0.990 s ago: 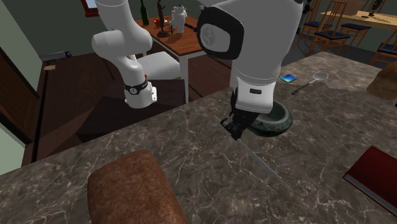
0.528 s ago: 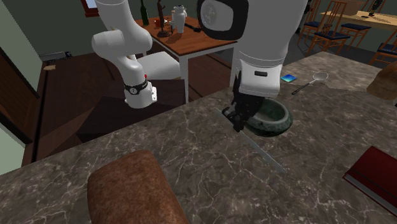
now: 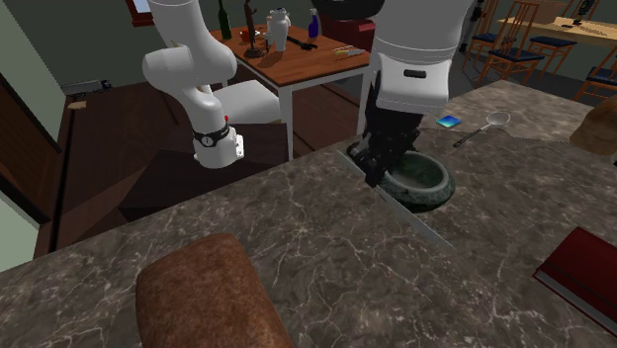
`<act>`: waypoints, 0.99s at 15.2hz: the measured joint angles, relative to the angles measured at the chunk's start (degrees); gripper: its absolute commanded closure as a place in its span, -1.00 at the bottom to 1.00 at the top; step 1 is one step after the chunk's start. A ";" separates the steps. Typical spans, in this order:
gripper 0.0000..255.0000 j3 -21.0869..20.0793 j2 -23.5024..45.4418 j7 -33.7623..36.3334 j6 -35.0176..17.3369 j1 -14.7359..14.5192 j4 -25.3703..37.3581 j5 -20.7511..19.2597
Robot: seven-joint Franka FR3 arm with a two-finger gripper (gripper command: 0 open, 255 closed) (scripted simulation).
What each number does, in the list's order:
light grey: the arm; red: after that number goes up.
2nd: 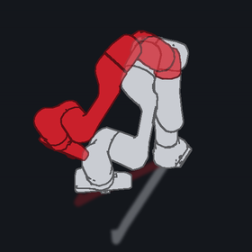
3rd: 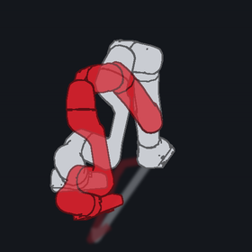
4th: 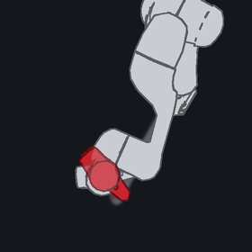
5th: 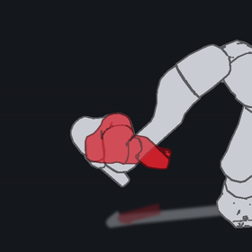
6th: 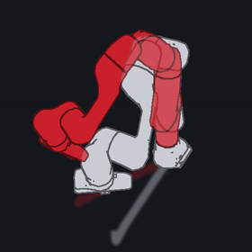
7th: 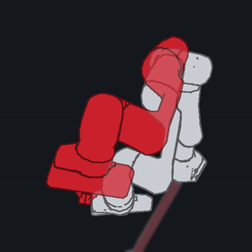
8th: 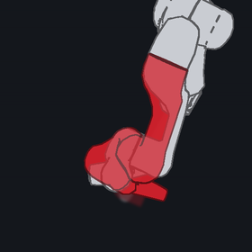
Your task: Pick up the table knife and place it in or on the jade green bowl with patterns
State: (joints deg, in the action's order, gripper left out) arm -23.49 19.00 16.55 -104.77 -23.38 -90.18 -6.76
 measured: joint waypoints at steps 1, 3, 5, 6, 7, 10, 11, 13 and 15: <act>1.00 -0.02 -0.09 -0.06 0.77 -0.01 0.68 0.05; 1.00 -0.05 -0.07 -0.13 2.09 -0.07 2.03 0.08; 1.00 -0.14 -0.13 -0.06 3.78 -0.26 3.68 0.12; 1.00 -0.15 -0.20 -0.12 4.25 -0.24 4.08 0.16; 1.00 -0.37 -0.60 0.45 4.33 -0.57 3.76 0.28; 1.00 -1.49 -0.76 3.67 5.01 -2.81 4.19 0.19; 1.00 -1.91 -0.49 4.93 5.39 -3.75 4.82 0.04; 1.00 -2.58 -0.01 7.12 6.14 -5.37 5.94 -0.24; 1.00 -3.32 0.19 9.41 6.81 -7.04 6.77 -0.44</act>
State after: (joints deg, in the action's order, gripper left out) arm -26.81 19.19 25.97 -97.96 -30.43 -83.41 -7.19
